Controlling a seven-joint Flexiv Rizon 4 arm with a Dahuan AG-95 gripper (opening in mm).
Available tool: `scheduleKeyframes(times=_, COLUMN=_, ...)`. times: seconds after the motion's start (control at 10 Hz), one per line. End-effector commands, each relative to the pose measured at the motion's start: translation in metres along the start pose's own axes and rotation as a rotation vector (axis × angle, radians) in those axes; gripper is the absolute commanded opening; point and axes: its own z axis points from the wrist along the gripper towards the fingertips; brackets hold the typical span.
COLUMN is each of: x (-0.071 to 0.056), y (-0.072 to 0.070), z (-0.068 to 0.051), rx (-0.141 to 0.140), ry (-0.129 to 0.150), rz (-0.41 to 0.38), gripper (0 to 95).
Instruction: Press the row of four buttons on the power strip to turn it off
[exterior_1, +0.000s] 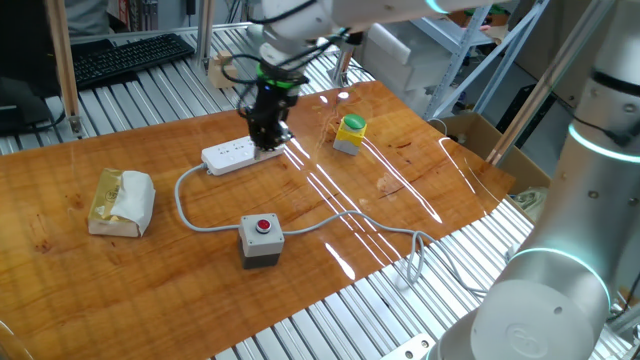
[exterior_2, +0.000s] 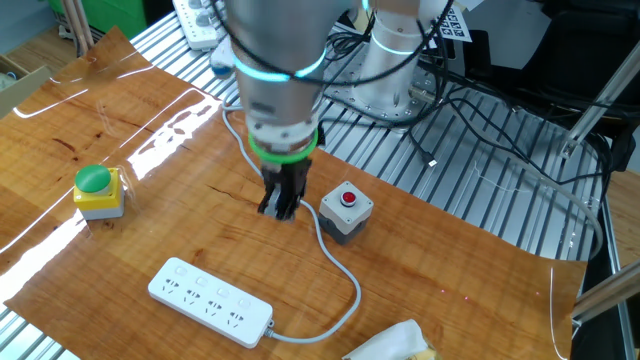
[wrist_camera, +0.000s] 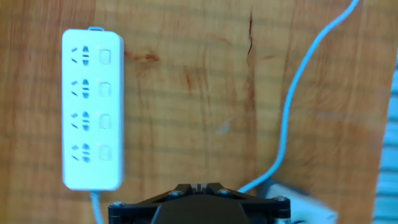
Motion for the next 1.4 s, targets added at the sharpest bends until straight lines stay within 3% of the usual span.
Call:
scheduleKeyframes(times=0.1, x=0.000, y=0.021, z=0.006, rx=0.002, ry=0.006, rz=0.028, gripper=0.0)
scheduleKeyframes(times=0.7, x=0.003, y=0.053, z=0.011, rx=0.011, ry=-0.005, rz=0.053, gripper=0.0)
scheduleKeyframes(times=1.4, x=0.006, y=0.064, z=0.014, rx=0.032, ry=-0.025, rz=0.052, gripper=0.0)
